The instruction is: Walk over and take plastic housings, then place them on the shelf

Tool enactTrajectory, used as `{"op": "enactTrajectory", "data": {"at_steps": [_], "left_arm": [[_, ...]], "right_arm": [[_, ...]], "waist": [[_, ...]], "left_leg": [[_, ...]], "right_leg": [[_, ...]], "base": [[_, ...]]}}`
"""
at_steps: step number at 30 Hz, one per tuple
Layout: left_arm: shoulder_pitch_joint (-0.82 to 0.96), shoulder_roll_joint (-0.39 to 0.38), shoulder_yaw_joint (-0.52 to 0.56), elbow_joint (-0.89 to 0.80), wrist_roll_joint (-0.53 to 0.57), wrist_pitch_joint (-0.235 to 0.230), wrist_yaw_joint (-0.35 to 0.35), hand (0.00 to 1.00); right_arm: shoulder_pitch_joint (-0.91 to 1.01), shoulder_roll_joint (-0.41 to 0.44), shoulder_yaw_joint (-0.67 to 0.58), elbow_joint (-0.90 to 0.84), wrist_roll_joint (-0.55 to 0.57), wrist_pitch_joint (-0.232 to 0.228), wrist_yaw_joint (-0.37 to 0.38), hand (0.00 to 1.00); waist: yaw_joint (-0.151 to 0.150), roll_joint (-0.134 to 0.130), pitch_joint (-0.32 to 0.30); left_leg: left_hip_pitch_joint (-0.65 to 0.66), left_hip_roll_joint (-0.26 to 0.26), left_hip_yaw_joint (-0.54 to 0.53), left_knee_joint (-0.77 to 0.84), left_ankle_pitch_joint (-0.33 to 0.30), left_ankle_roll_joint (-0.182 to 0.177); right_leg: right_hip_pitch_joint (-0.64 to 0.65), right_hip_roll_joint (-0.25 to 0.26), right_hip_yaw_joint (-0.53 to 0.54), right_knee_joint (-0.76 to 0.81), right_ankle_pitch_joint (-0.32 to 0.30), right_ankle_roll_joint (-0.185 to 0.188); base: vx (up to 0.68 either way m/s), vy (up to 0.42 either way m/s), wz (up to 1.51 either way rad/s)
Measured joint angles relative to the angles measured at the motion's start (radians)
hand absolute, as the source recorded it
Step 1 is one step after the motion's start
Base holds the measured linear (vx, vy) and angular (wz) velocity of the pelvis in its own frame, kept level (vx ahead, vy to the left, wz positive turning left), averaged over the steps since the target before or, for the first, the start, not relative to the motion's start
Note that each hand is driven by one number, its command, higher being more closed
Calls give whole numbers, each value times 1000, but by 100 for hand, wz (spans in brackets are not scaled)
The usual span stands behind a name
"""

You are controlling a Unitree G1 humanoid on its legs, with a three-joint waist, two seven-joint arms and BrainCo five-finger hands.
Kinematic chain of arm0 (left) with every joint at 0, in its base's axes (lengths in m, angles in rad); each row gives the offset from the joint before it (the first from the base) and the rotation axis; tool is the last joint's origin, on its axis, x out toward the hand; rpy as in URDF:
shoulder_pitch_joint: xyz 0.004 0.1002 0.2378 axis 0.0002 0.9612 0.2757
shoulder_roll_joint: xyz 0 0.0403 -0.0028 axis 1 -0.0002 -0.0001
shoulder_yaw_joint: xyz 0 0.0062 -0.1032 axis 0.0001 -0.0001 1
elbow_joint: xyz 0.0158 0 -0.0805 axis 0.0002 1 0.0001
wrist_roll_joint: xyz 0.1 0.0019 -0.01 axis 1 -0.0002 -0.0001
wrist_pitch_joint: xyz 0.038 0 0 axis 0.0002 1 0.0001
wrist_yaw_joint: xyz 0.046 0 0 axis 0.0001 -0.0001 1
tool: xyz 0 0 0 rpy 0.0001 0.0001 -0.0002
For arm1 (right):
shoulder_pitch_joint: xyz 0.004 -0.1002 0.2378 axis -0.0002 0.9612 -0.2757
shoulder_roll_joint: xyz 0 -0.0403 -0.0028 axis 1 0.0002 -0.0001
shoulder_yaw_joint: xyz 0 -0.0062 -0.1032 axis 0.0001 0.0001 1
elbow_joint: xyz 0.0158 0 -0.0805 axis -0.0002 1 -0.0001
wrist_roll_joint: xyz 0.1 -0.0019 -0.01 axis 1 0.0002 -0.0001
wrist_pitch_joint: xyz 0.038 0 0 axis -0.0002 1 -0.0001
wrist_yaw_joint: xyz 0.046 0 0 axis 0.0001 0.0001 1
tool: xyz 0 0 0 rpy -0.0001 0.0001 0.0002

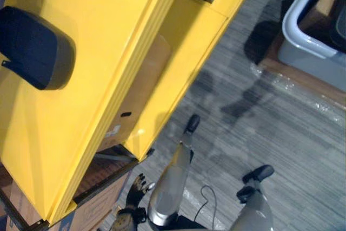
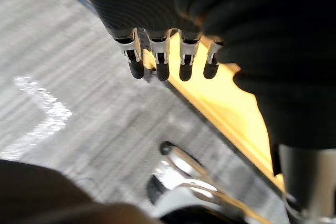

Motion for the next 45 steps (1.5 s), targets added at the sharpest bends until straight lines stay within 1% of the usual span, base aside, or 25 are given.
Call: {"op": "enactTrajectory", "data": {"at_steps": [2,6,9,10,12,14,15,18,21,23,24,25,26,27,28,30,31,34,36,37,40,41,43,44,45], "left_arm": [[0,6,-1,-66,35,-13,37,0],[0,8,-8,-236,34,-20,71,0],[-1,9,-25,-389,32,-19,69,0],[-1,11,-26,-459,26,-12,56,0],[-2,23,-26,-557,25,5,29,0],[-5,54,-25,-648,25,32,1,0],[-13,89,-25,-708,25,50,-20,0],[-54,151,-19,-802,24,82,-47,0],[-119,203,3,-877,20,122,-66,0],[-175,243,11,-895,14,167,-84,0],[-187,252,13,-895,14,176,-87,0],[-209,264,13,-895,13,197,-89,0],[-229,275,13,-897,12,215,-95,0],[-241,279,14,-897,12,227,-99,0],[-262,280,16,-897,11,246,-103,0],[-290,279,32,-897,-18,271,-117,0],[-304,280,46,-897,-29,284,-120,0],[-350,279,50,-897,-98,328,-131,0],[-377,276,45,-882,-106,354,-131,0],[-390,275,35,-868,-107,362,-131,0],[-419,257,26,-831,-164,403,-129,0],[-426,240,23,-815,-188,412,-128,0],[-445,222,-2,-784,-229,443,-121,0],[-452,207,-10,-762,-256,451,-119,0],[-455,198,-10,-754,-262,452,-117,0]], "right_arm": [[-10,8,12,7,-59,31,17,100],[-18,27,33,11,-122,42,40,100],[-18,56,46,9,-175,-5,37,100],[-18,56,46,7,-191,-28,37,100],[-17,61,45,9,-218,-45,37,100],[-11,63,45,10,-236,-68,37,100],[-10,72,44,10,-258,-87,34,100],[-5,92,43,10,-272,-125,9,100],[21,117,39,8,-297,-161,-21,100],[34,151,13,-7,-299,-193,-42,100],[40,159,2,-24,-299,-197,-51,100],[58,168,-3,-51,-301,-204,-60,100],[72,173,-9,-71,-305,-218,-74,100],[78,173,-12,-85,-312,-220,-78,100],[96,174,-31,-122,-325,-225,-86,100],[102,184,-46,-164,-337,-238,-106,100],[114,193,-47,-194,-340,-252,-122,100],[138,215,-73,-248,-376,-285,-146,100],[147,235,-86,-261,-381,-300,-162,100],[149,240,-86,-265,-384,-305,-170,100],[180,253,-107,-322,-398,-312,-207,100],[188,262,-122,-351,-417,-330,-217,100],[205,271,-136,-409,-447,-354,-234,100],[222,280,-139,-455,-464,-384,-247,100],[231,286,-139,-476,-477,-399,-251,100]], "waist": [[1,1,0],[-5,1,0],[-28,1,0],[-34,0,0],[-49,0,0],[-63,-2,1],[-79,-3,2],[-97,-9,5],[-108,-33,5],[-136,-62,3],[-143,-71,4],[-154,-93,0],[-160,-111,2],[-161,-119,2],[-166,-135,-2],[-187,-149,0],[-192,-164,-7],[-212,-186,-18],[-214,-205,-22],[-220,-209,-24],[-233,-230,-32],[-241,-237,-34],[-243,-244,-36],[-244,-250,-39],[-244,-254,-41]], "left_leg": [[4,3,3,-1,0,0],[20,4,12,-5,0,0],[39,5,19,-9,0,0],[41,6,22,-10,0,0],[47,9,23,-12,0,0],[61,14,25,-16,0,0],[81,17,26,-24,0,0],[116,32,33,-46,5,-7],[144,53,50,-79,17,-14],[166,66,55,-111,32,-19],[170,70,57,-115,33,-20],[175,77,62,-119,34,-21],[186,88,71,-122,34,-21],[192,91,79,-122,34,-21],[202,100,88,-123,34,-21],[222,106,96,-124,34,-21],[232,111,113,-124,34,-21],[246,128,122,-132,39,-31],[260,140,136,-149,47,-39],[260,146,137,-151,49,-42],[264,163,137,-186,75,-48],[265,165,138,-198,84,-49],[275,166,150,-213,92,-50],[281,166,163,-214,92,-49],[285,166,168,-215,92,-49]], "right_leg": [[6,5,0,-13,9,-2],[21,6,7,-24,18,-2],[42,8,9,-39,27,-1],[41,9,10,-40,29,-2],[46,10,11,-40,31,-4],[60,14,10,-44,33,-5],[76,18,9,-47,34,-6],[98,30,10,-51,36,-10],[103,45,13,-54,36,-14],[107,57,15,-55,39,-19],[107,60,15,-56,40,-20],[108,65,19,-58,40,-21],[110,72,24,-58,46,-27],[110,76,29,-58,50,-34],[113,80,38,-58,52,-36],[130,86,40,-59,52,-37],[131,90,44,-61,53,-37],[143,111,54,-74,52,-45],[143,124,65,-84,47,-54],[142,130,65,-85,49,-57],[133,149,65,-93,55,-66],[128,152,66,-95,60,-69],[128,154,72,-105,69,-69],[128,153,80,-110,75,-68],[128,153,86,-112,77,-68]], "base": [[6,-4,-6],[-4,4,-5],[-11,4,-4],[-17,4,-7],[-8,-1,-2],[0,0,0],[14,-21,-5],[10,-32,-9],[4,-44,-14],[11,-41,-10],[12,-33,-10],[12,-38,-17],[8,-30,-21],[6,-30,-25],[-9,-21,-19],[-19,-23,-14],[-32,-12,-18],[-59,-29,-15],[-75,-42,-19],[-84,-45,-14],[-50,-29,-4],[-28,-18,-4],[-2,3,-12],[14,8,-18],[25,6,-20]]}}
